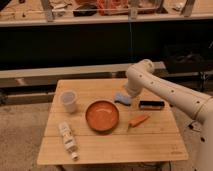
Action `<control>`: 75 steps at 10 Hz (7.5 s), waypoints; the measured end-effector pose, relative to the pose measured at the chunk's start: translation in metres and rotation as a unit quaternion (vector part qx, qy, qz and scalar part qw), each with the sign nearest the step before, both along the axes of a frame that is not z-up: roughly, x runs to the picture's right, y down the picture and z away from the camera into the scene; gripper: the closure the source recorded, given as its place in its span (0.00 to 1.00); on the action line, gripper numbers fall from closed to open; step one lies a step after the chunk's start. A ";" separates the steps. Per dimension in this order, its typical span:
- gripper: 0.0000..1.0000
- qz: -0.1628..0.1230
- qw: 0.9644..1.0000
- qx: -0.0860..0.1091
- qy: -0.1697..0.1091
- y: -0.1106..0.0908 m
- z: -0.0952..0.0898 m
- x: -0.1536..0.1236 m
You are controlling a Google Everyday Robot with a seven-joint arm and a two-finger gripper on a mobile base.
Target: Wipe the white sponge on the table
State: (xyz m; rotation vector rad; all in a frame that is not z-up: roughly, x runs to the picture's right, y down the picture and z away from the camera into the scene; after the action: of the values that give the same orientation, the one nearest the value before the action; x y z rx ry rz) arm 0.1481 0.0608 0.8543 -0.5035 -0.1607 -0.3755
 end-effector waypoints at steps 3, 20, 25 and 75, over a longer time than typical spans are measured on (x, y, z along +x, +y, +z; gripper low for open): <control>0.20 -0.018 1.000 -0.005 -0.008 0.003 0.007 -0.003; 0.20 -0.003 0.999 -0.035 -0.026 0.011 0.032 -0.014; 0.20 0.008 0.999 -0.039 -0.028 0.010 0.042 -0.013; 1.00 0.026 0.995 -0.090 -0.030 0.039 0.087 -0.025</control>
State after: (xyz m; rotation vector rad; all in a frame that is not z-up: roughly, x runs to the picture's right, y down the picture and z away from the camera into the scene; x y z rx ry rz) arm 0.1233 0.1000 0.9413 -0.6654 -0.2665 -0.3262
